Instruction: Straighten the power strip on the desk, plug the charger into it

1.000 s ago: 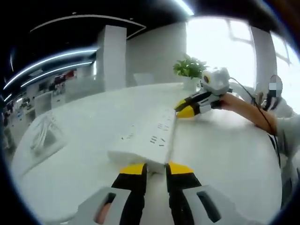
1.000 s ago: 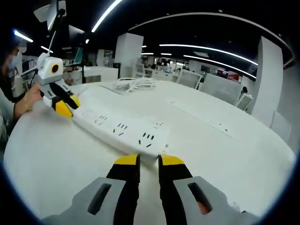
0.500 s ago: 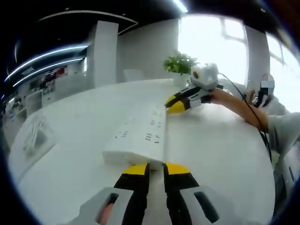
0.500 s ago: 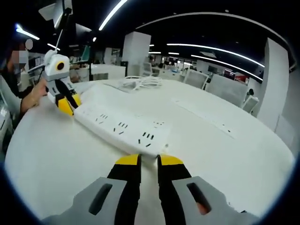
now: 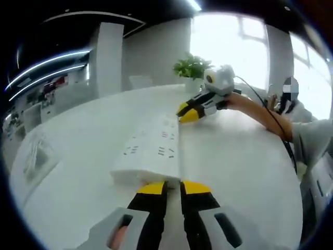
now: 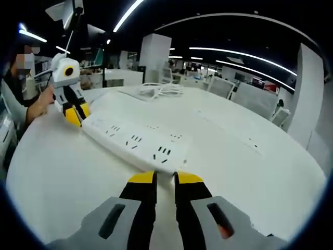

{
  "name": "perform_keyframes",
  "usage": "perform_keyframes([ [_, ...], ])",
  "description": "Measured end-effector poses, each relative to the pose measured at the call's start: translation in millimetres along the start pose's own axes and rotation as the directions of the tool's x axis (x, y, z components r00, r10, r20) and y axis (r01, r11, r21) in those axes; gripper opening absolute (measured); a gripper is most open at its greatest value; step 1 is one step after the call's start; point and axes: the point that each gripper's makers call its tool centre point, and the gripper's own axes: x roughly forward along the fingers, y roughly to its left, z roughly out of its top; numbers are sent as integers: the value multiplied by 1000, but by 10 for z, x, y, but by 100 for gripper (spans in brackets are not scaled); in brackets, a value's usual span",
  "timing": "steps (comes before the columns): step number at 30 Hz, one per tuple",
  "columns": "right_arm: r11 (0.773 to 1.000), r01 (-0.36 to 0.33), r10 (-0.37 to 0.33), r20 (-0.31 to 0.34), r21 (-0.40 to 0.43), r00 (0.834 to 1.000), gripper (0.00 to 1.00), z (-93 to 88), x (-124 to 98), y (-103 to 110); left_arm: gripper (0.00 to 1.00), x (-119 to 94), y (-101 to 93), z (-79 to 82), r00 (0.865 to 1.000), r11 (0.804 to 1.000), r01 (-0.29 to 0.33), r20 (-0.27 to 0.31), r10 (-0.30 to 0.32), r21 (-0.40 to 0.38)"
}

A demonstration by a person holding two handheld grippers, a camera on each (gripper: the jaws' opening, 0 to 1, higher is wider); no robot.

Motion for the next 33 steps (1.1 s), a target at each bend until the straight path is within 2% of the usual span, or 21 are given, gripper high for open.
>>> perform_keyframes([
  [11, 1000, 9, -9, 0, 0, 1000, 14, -2, 10, -17, 10, 11, -9, 18, 1000, 1000, 10, 7, -10, -25],
  [13, 999, 37, -37, -3, 5, 999, 19, 21, 2, -61, 11, -11, -6, 53, 1000, 1000, 14, 26, -13, -26],
  [17, 996, 83, -84, 39, 23, 996, 18, 132, -82, -158, 11, -117, 49, 215, 995, 999, -15, 94, 18, -31],
  [21, 989, 140, -144, 92, 52, 985, 18, 284, -218, -285, 11, -200, 110, 326, 986, 998, -49, 157, 57, -50],
  [23, 985, 163, -169, 117, 65, 979, 18, 359, -276, -332, 12, -208, 137, 386, 979, 996, -78, 185, 83, -34],
  [26, 978, 196, -203, 138, 66, 969, 18, 438, -390, -400, 13, -221, 174, 417, 973, 993, -120, 199, 120, -11],
  [29, 962, 264, -272, 169, 67, 947, 18, 506, -575, -517, 14, -224, 197, 458, 966, 991, -131, 221, 133, -21],
  [30, 954, 290, -298, 178, 70, 938, 18, 506, -660, -547, 14, -228, 196, 476, 964, 991, -134, 230, 136, -26],
  [33, 941, 326, -338, 183, 93, 923, 18, 459, -801, -603, 15, -242, 186, 510, 957, 990, -139, 252, 143, -34],
])
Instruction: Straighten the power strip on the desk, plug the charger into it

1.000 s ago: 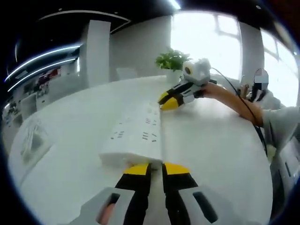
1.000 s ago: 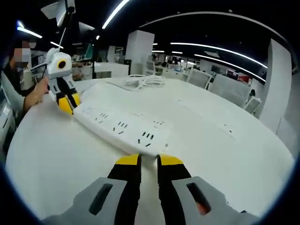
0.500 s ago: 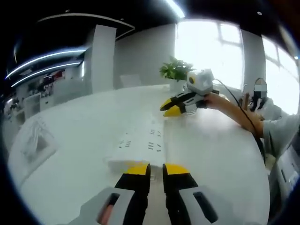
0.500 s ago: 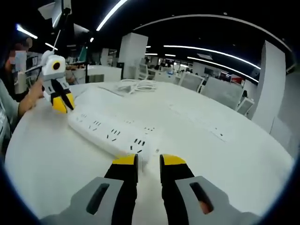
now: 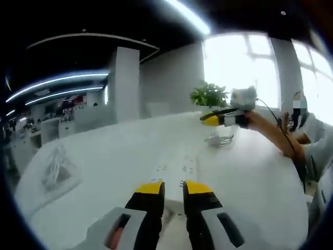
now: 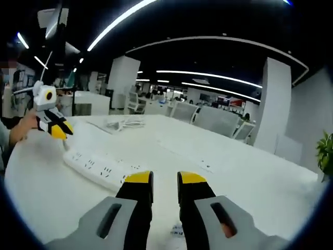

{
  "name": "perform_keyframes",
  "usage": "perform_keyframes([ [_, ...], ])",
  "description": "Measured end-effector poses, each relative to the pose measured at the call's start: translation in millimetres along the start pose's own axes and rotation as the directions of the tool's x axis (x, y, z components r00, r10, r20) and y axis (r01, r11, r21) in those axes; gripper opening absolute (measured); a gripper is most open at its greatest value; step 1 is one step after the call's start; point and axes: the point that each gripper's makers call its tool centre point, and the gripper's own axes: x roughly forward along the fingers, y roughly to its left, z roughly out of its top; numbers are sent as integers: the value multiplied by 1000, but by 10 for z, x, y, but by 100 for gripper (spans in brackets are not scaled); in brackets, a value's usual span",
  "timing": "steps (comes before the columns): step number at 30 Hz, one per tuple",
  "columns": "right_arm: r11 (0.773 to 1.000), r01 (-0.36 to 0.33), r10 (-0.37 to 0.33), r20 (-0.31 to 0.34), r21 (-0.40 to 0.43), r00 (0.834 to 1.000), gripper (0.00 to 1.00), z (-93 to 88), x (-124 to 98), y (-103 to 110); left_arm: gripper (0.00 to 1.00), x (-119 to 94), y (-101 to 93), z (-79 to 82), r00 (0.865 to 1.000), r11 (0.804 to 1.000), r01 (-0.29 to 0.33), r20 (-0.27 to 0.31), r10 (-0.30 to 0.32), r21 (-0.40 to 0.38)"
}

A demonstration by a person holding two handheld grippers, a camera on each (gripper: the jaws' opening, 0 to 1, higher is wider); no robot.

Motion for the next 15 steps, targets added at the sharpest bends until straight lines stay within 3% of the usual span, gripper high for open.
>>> perform_keyframes([
  [7, 997, 65, -65, -15, 46, 998, 18, -205, -253, -119, 18, -4, 52, 10, 999, 999, -34, 10, 34, -2],
  [12, 989, 108, -106, -22, 104, 994, 18, -252, -295, -186, 20, -5, 81, 13, 999, 999, -50, 14, 50, -2],
  [15, 986, 141, -137, -42, 93, 990, 19, -266, -306, -203, 21, -18, 89, 25, 998, 998, -63, 14, 63, 10],
])
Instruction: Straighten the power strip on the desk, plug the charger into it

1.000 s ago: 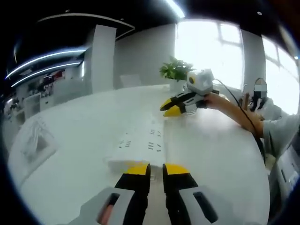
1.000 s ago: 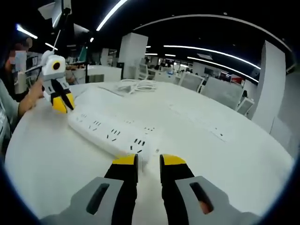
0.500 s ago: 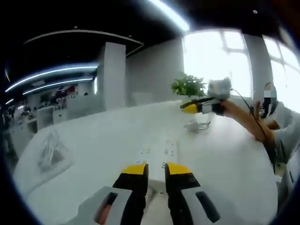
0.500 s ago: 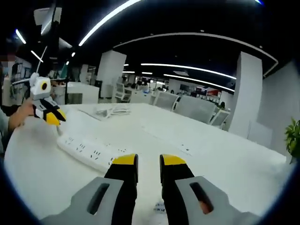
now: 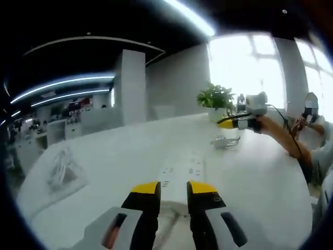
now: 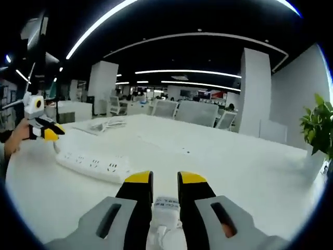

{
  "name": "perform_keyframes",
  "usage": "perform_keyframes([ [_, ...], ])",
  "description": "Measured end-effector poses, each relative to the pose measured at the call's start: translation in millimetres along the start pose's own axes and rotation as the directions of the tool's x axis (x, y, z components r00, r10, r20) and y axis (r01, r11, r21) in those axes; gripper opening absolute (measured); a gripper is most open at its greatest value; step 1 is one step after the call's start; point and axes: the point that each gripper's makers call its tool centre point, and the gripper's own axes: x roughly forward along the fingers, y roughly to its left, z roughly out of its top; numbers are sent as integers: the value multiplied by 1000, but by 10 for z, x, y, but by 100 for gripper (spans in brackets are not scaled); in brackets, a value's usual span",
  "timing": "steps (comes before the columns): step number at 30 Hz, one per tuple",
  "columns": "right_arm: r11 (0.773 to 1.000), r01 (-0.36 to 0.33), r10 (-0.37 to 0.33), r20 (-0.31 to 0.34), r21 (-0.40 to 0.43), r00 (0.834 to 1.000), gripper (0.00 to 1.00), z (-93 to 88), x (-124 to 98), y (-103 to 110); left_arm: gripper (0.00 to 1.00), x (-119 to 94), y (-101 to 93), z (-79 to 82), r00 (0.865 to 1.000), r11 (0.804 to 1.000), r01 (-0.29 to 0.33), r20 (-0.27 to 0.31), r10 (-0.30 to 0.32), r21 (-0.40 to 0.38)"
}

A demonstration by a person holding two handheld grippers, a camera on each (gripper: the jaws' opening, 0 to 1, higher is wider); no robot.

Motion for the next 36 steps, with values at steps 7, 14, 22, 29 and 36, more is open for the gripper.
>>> perform_keyframes([
  [7, 997, 57, -60, -65, -46, 996, 22, -92, -2, -33, 25, -30, 10, 50, 1000, 1000, -10, 13, 10, -3],
  [14, 995, 99, -102, -96, -33, 990, 23, -200, -17, -143, 25, -18, 66, 10, 1000, 999, -29, 5, 29, -35],
  [22, 992, 99, -109, -158, -73, 981, 29, -308, -9, -103, 25, -28, 69, -31, 1000, 996, -23, -5, 22, -81],
  [29, 993, 104, -113, -173, -61, 978, 30, -341, -14, -119, 25, -22, 52, -52, 1000, 995, -15, -9, 14, -94],
  [36, 996, 77, -83, -179, -39, 980, 30, -350, 0, -20, 25, -27, 42, -50, 1000, 995, -12, -9, 11, -99],
])
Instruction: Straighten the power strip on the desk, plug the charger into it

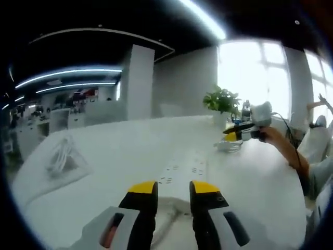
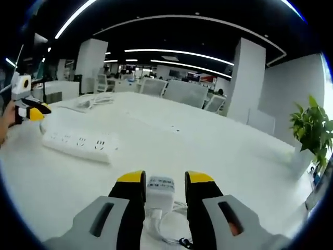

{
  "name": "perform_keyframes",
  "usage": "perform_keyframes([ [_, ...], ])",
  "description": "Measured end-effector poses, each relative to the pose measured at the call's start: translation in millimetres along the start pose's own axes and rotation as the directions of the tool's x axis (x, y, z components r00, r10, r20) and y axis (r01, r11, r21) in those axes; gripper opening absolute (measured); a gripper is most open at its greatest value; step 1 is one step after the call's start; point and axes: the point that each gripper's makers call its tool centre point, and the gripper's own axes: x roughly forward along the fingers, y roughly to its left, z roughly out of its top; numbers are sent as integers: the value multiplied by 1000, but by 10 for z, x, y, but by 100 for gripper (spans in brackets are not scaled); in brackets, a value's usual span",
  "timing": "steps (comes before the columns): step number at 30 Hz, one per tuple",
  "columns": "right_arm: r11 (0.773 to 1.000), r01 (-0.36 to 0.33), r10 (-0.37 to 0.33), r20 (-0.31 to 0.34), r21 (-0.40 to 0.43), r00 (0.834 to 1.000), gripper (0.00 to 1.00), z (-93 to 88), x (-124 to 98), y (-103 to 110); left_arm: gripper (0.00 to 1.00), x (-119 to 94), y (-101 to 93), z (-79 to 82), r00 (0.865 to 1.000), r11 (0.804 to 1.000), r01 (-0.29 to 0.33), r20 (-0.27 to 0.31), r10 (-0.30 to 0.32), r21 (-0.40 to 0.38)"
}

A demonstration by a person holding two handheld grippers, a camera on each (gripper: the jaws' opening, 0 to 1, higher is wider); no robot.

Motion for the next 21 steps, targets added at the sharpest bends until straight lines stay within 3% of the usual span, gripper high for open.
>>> perform_keyframes([
  [5, 1000, 9, -9, -64, -1, 998, 32, -135, 39, 10, 25, -3, 4, -4, 1000, 1000, 2, -3, -2, 0],
  [21, 1000, -18, 19, -133, 3, 991, 31, -284, 96, 96, 25, -6, 7, -11, 1000, 1000, 2, -7, -2, 0],
])
